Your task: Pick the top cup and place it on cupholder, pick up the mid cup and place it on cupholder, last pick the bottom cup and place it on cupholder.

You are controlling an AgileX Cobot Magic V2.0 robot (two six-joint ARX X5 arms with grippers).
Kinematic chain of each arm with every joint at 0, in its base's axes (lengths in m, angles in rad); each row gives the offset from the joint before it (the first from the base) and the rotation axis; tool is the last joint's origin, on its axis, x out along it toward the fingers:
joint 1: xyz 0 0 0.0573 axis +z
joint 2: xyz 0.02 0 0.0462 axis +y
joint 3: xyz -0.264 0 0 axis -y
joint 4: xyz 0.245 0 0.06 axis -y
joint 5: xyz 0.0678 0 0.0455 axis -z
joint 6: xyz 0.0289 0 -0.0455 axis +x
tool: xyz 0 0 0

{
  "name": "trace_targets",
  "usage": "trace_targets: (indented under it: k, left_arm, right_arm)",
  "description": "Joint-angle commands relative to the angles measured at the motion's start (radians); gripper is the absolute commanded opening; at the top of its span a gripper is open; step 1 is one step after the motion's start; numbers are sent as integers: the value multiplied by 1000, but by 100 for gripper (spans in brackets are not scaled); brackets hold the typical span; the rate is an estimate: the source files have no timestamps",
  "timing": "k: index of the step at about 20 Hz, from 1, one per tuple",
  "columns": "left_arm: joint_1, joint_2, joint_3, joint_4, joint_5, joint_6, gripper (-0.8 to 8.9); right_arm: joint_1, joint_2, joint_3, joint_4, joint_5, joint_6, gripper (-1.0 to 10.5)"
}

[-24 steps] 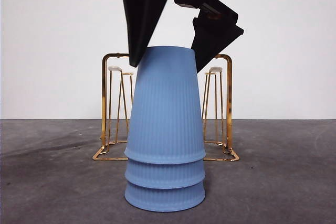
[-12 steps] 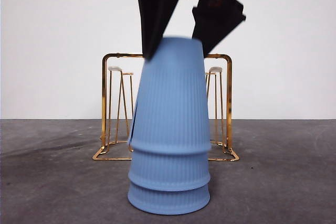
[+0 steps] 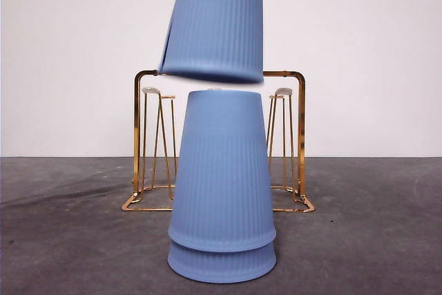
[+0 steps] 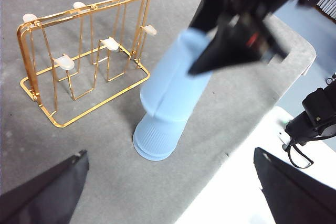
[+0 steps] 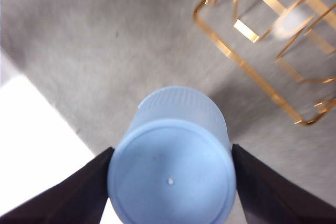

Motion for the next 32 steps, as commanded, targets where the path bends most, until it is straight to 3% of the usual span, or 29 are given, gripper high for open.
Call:
trace_targets:
  k: [1,4,12,23,26,32]
  left_arm:
    - [-5,2,22,11,3,6,500]
    - [-5,2,22,11,3,6,500]
    - [-5,2,22,20,2,6,500]
    - [-5,2,22,19,2,6,500]
    - [-4,2,22,20,2,6,500]
    - [-5,2,22,19,2,6,500]
  right_arm:
    - [-4,12,87,-38,73,10,244]
    - [-50,12,124,-51,140,-3,244]
    - [-235,21,123,18,127,-53,244]
    - [-304,145,121,12,119,-72,244]
    - [-323,167,110,18,78,-72,244]
    - [-328,177,9,127,52,-71,244]
